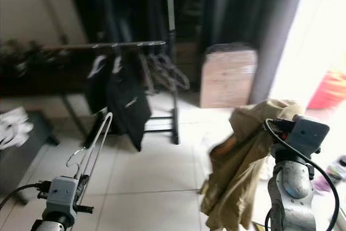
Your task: Hang hanger
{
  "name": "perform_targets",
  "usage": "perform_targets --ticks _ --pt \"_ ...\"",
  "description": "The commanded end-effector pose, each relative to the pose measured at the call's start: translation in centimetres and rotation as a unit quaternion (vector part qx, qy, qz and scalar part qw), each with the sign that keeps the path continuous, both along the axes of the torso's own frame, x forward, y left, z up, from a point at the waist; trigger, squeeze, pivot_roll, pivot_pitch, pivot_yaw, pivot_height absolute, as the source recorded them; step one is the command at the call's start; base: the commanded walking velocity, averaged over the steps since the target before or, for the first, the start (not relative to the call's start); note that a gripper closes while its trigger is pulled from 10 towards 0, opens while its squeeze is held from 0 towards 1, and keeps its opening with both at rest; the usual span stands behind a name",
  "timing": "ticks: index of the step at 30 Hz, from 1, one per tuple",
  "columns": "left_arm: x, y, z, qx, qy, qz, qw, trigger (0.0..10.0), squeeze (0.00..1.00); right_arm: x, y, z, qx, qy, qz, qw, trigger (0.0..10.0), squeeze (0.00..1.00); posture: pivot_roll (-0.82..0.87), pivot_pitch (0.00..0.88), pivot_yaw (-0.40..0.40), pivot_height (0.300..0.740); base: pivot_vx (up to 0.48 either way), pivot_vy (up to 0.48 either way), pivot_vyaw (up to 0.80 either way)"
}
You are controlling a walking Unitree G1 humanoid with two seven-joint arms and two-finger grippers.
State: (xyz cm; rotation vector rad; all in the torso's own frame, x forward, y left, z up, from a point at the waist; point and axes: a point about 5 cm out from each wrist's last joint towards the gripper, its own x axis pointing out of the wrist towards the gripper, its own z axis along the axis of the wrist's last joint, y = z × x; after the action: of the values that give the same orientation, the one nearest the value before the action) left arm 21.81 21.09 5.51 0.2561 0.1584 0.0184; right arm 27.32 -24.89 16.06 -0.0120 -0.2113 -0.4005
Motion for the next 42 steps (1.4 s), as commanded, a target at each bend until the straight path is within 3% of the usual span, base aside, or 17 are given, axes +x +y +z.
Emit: perform_targets --ticks 1,7,14,18,22,29,32,37,39,42 --pt "0.5 -0.6 0.4 -0.003 -0.01 -0.012 1.0 10.0 0.0 0.3 -0.2 2.4 -0.019 -0.043 -0.011 0.999 10.0 0.0 -0.07 0.004 0.016 0.74 0.345 0.0 -0.79" --pt "0.5 -0.5 0.5 -0.003 -0.011 -0.009 1.0 10.0 0.0 1.1 1.5 4.7 -0.023 -0.089 0.034 0.995 10.0 0.0 -0.07 0.01 0.016 0.74 0.343 0.0 -0.36" --pt "0.6 -0.5 0.5 -0.004 -0.013 -0.007 1.0 10.0 0.0 2.0 5.3 7.3 -0.056 -0.123 0.164 0.977 10.0 0.0 -0.07 0.019 0.013 0.74 0.343 0.0 0.0" --pt "0.7 -0.5 0.5 -0.004 -0.013 -0.006 1.0 10.0 0.0 2.1 6.9 7.6 -0.051 -0.114 0.219 0.968 10.0 0.0 -0.07 0.02 0.011 0.74 0.343 0.0 0.0" --pt "0.7 -0.5 0.5 -0.003 -0.013 -0.006 1.0 10.0 0.0 1.9 8.8 7.6 -0.034 -0.094 0.297 0.949 10.0 0.0 -0.07 0.027 0.01 0.74 0.341 0.0 0.0" --pt "0.8 -0.6 0.5 -0.003 -0.011 -0.005 1.0 10.0 0.0 2.4 8.4 7.1 0.041 -0.075 0.295 0.952 10.0 0.0 -0.06 0.031 0.008 0.74 0.091 0.0 0.0" --pt "0.8 -0.7 0.4 -0.002 -0.011 -0.006 1.0 10.0 0.0 2.8 8.4 6.3 0.038 -0.051 0.293 0.954 10.0 0.0 -0.06 0.031 0.006 0.74 0.0 0.0 0.0" --pt "0.9 -0.8 0.4 -0.001 -0.01 -0.007 1.0 10.0 0.0 3.4 8.4 3.6 0.035 0.012 0.289 0.957 10.0 0.0 -0.06 0.031 0.006 0.74 0.0 0.0 0.0" --pt "1.0 -0.8 0.5 0.0 -0.011 -0.008 1.0 10.0 0.0 4.0 7.2 0.5 0.035 0.069 0.252 0.965 10.0 0.0 -0.05 0.031 0.008 0.74 0.0 0.0 0.0" --pt "1.1 -0.9 0.5 0.002 -0.011 -0.009 1.0 10.0 0.0 4.5 6.4 -1.0 0.032 0.097 0.232 0.967 10.0 0.0 -0.05 0.03 0.008 0.74 0.0 0.0 0.0"
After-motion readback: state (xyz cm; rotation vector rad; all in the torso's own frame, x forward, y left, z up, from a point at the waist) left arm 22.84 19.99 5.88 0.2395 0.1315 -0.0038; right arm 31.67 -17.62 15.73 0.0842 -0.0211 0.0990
